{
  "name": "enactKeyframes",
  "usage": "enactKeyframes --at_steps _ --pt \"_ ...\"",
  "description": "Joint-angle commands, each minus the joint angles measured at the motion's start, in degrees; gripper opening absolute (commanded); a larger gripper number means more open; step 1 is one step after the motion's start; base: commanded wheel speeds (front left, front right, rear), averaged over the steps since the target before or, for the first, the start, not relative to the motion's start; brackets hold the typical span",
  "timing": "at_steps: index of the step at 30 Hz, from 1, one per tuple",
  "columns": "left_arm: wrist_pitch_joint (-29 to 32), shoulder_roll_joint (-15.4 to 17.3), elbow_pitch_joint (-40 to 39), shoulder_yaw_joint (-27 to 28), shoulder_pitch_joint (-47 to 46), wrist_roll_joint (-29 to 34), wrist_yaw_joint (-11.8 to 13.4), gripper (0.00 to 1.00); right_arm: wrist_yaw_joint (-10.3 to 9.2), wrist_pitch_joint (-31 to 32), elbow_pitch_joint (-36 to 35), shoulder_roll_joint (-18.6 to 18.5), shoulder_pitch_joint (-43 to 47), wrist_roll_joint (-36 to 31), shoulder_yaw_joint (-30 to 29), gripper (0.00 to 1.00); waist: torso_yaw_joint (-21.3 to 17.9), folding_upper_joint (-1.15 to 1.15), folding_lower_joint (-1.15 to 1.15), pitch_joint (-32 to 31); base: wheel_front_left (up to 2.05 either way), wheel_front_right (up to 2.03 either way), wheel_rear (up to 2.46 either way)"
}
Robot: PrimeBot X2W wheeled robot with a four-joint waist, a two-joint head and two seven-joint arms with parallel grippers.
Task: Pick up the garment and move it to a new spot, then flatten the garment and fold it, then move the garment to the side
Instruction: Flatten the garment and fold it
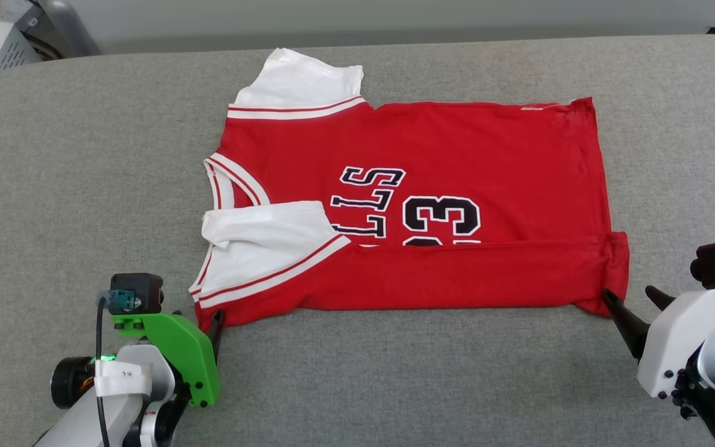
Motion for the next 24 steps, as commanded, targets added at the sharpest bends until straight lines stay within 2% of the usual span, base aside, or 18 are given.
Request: enactKeyframes --at_steps 1,9,10,11,12,16,24 --pt "-0.2 0.0 0.8 0.2 -0.7 0.6 0.2 1.00 -0.04 0.1 -0.5 0.3 0.8 -0.5 0.0 1.00 -0.7 0.00 0.00 0.8 0.00 0.00 0.00" --pt "1.8 -1.1 5.0 -1.3 -1.1 -0.4 -1.1 1.00 -0.04 0.1 -1.0 0.4 1.0 -0.6 0.4 1.00 -1.2 0.00 0.00 2.0 0.00 0.00 0.00" --pt "2.4 -1.3 5.4 -1.5 -1.0 -0.9 -1.7 0.56 -0.04 0.1 -1.0 0.4 1.0 -0.7 0.3 1.00 -1.1 0.00 0.00 2.0 0.00 0.00 0.00" --pt "2.8 -1.5 5.6 -1.7 -0.9 -1.3 -2.2 0.24 -0.04 0.1 -0.9 0.3 1.0 -0.8 0.2 1.00 -1.0 0.00 0.00 2.0 0.00 0.00 0.00" --pt "3.1 -1.9 5.8 -1.8 -0.9 -2.0 -3.0 0.00 -0.04 0.1 -0.8 0.2 1.1 -1.0 0.1 1.00 -0.8 0.00 0.00 1.9 0.00 0.00 0.00" --pt "3.9 -2.7 6.8 -2.5 -0.4 -3.4 -5.1 0.00 -0.04 0.2 0.0 -0.1 1.6 -1.4 -0.4 1.00 0.2 0.00 0.00 0.6 0.00 0.00 0.00" --pt "0.2 -2.7 1.7 -0.6 0.2 -4.2 -5.6 0.00 -0.04 1.3 2.3 -0.9 1.1 -2.2 -2.6 1.00 2.9 0.00 0.00 -1.8 0.00 0.00 0.00"
